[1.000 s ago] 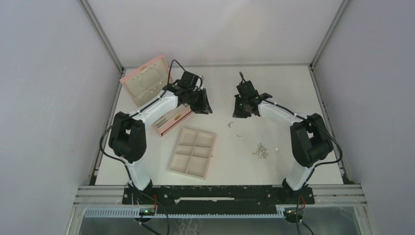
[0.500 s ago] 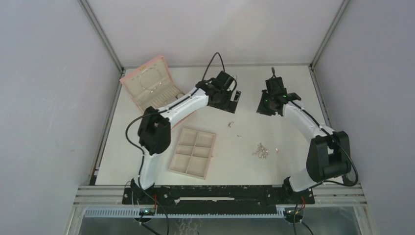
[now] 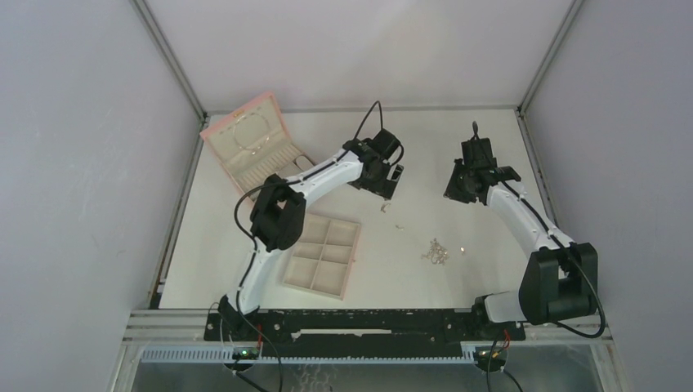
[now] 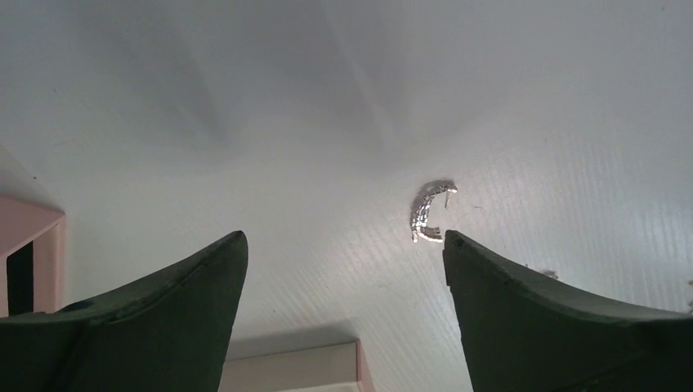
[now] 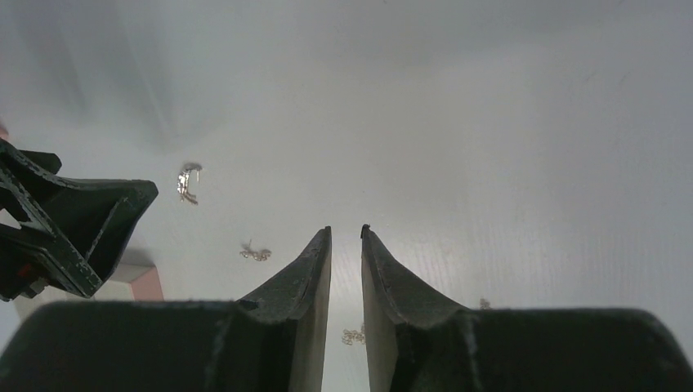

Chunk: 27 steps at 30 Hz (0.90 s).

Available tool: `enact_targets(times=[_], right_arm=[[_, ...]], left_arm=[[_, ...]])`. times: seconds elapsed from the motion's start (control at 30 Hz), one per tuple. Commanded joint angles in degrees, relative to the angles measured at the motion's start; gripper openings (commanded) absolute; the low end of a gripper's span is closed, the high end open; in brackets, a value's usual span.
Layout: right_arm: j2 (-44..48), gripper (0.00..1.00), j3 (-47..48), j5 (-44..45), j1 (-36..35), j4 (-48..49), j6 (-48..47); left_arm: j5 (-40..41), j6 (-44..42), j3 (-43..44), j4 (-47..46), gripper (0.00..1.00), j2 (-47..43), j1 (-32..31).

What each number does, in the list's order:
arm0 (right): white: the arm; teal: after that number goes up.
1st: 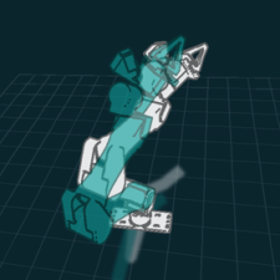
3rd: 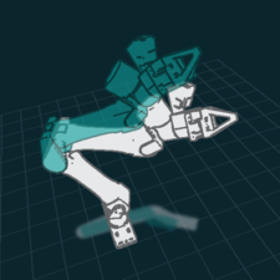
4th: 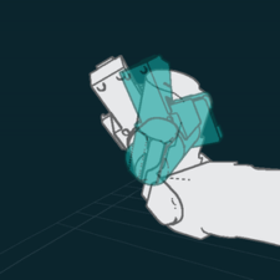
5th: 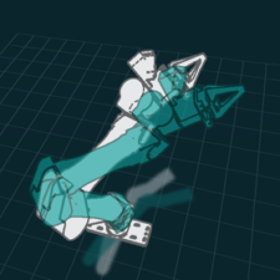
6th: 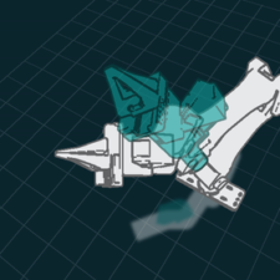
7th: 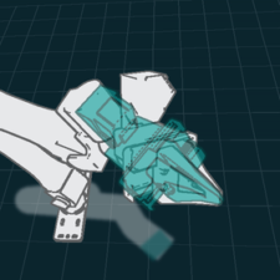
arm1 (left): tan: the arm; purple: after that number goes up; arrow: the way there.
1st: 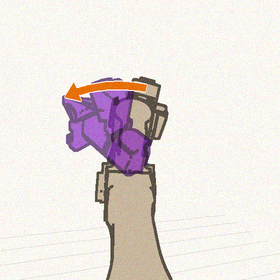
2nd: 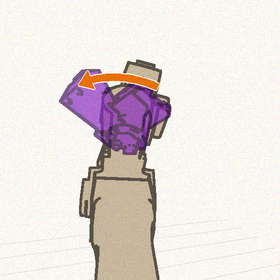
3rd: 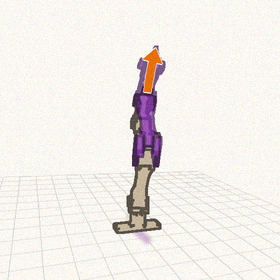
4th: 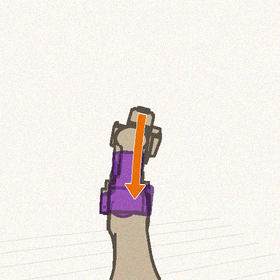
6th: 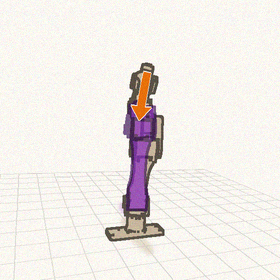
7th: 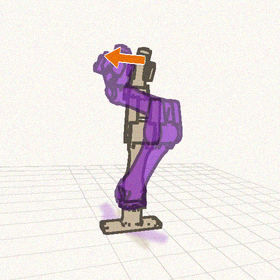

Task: Organize the mixed jewelry
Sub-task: Pick up the jewelry from the center of the board.

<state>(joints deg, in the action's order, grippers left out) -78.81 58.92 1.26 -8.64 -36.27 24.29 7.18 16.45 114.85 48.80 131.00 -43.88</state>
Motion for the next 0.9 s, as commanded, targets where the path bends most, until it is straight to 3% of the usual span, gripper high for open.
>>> enact_targets(times=[0.0,0.13,0.47,0.87], right_arm=[[0.99,0.28,-0.31,-0.45,0.26,1.00,-1.00],[0.67,0.28,-0.32,-0.48,0.23,1.29,-1.00],[0.24,0.25,-1.18,-0.64,0.22,1.95,-1.06],[0.23,0.25,-1.88,-0.64,0.26,1.91,-1.11]], left_arm=[[-0.01,-0.59,1.13,0.34,0.90,0.37,-0.24],[-2.66,0.60,1.08,0.20,0.77,1.14,-0.71],[-4.70,1.96,0.90,0.14,0.68,2.78,-2.35],[-4.46,3.02,1.40,0.42,0.46,4.77,-2.27]])
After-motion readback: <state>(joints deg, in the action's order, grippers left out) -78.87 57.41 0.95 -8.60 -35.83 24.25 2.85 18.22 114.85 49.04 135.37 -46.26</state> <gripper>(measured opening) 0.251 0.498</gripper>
